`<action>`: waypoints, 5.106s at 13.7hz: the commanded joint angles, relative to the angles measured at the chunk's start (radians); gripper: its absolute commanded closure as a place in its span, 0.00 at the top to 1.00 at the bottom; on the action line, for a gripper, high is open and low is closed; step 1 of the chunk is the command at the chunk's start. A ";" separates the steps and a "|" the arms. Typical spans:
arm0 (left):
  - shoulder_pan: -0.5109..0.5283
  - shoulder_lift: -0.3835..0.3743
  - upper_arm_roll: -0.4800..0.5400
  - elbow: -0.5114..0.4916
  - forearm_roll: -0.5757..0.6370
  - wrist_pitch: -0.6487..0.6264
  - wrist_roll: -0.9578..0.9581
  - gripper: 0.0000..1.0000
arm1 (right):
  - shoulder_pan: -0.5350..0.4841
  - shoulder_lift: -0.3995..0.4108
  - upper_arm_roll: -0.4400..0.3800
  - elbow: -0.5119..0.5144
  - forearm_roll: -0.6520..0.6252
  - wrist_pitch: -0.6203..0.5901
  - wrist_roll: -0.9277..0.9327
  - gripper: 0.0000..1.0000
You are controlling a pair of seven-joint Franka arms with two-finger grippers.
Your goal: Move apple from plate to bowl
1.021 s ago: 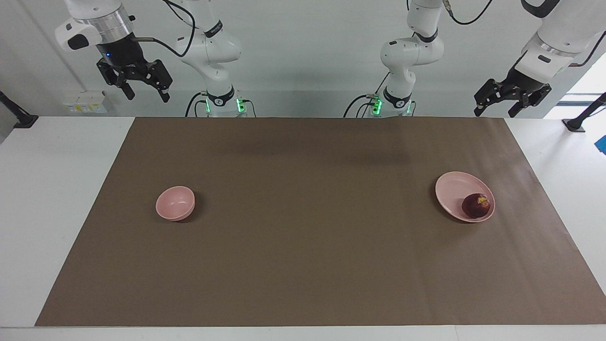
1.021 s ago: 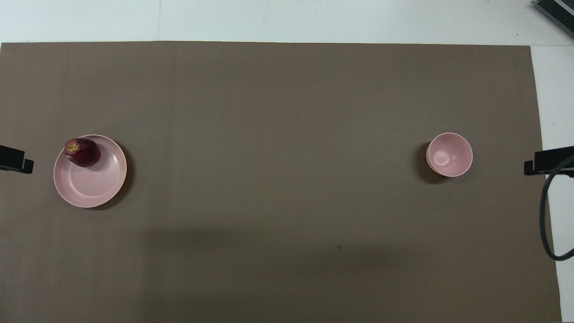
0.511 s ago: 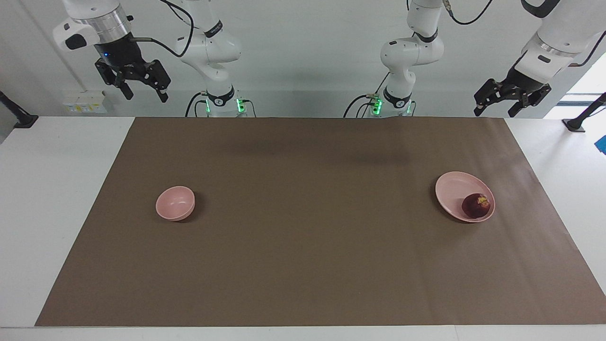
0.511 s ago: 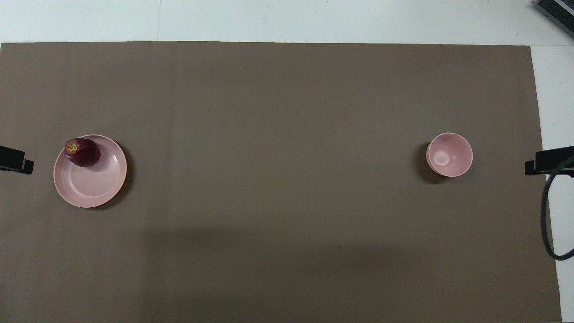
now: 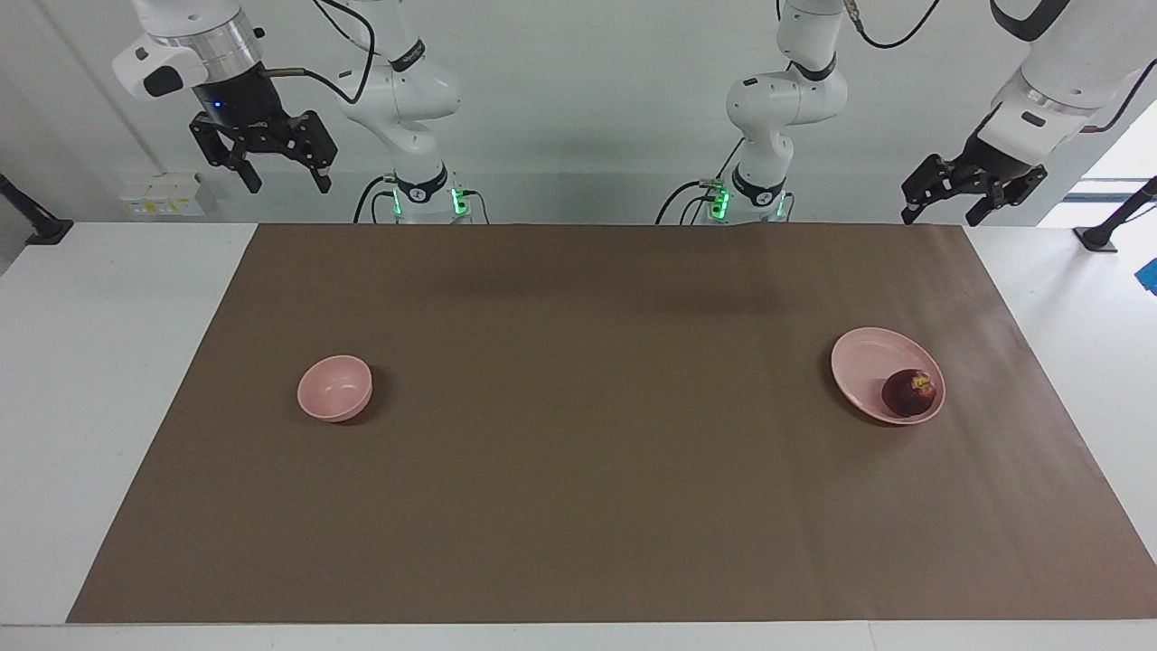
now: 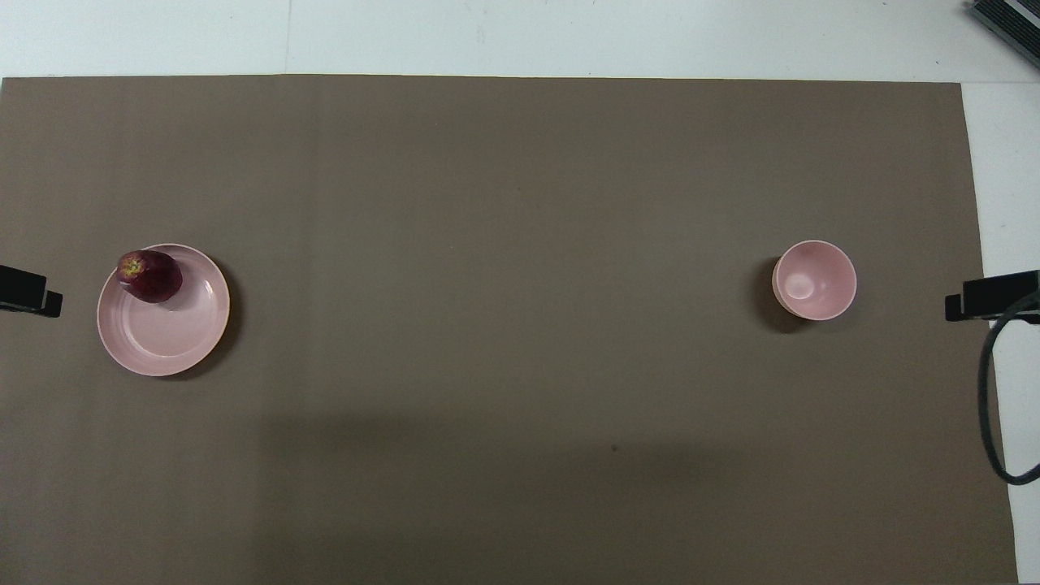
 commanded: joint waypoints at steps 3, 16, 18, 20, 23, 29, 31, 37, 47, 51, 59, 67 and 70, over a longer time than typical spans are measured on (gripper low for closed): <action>0.002 -0.031 0.000 -0.124 0.010 0.111 0.007 1.00 | 0.001 -0.007 0.003 -0.014 0.004 0.010 -0.031 1.00; 0.066 0.012 0.003 -0.333 0.010 0.438 0.044 1.00 | 0.000 -0.008 0.003 -0.019 0.006 0.008 -0.033 1.00; 0.080 0.039 0.003 -0.335 0.010 0.466 0.044 1.00 | 0.000 -0.008 0.003 -0.019 0.006 0.008 -0.033 1.00; 0.085 0.061 0.004 -0.335 0.010 0.503 0.068 1.00 | 0.000 -0.008 0.003 -0.019 0.006 0.008 -0.033 1.00; 0.112 0.116 0.004 -0.335 0.012 0.535 0.117 1.00 | 0.000 -0.008 0.003 -0.019 0.006 0.007 -0.033 1.00; 0.116 0.288 0.004 -0.338 0.013 0.719 0.130 1.00 | 0.000 -0.008 0.003 -0.020 0.007 0.005 -0.031 1.00; 0.114 0.303 0.004 -0.358 0.016 0.751 0.137 1.00 | 0.000 -0.010 0.003 -0.020 0.007 0.005 -0.031 1.00; 0.102 0.309 0.004 -0.433 0.019 0.859 0.139 1.00 | 0.000 -0.013 0.003 -0.025 0.007 0.005 -0.031 1.00; 0.102 0.339 0.006 -0.433 0.019 0.874 0.141 0.65 | 0.000 -0.013 0.003 -0.026 0.007 0.005 -0.030 1.00; 0.111 0.339 0.003 -0.422 0.019 0.849 0.128 0.00 | 0.000 -0.013 0.003 -0.026 0.007 0.002 -0.026 1.00; 0.112 0.323 0.003 -0.320 0.010 0.595 0.092 0.00 | 0.001 -0.014 0.003 -0.006 0.012 -0.018 -0.065 1.00; 0.116 0.329 0.006 -0.212 -0.155 0.439 -0.113 0.00 | -0.017 -0.011 -0.005 -0.069 0.118 0.013 -0.220 1.00; 0.120 0.334 0.006 -0.194 -0.177 0.440 -0.180 0.00 | -0.015 -0.008 -0.005 -0.117 0.167 0.074 -0.221 1.00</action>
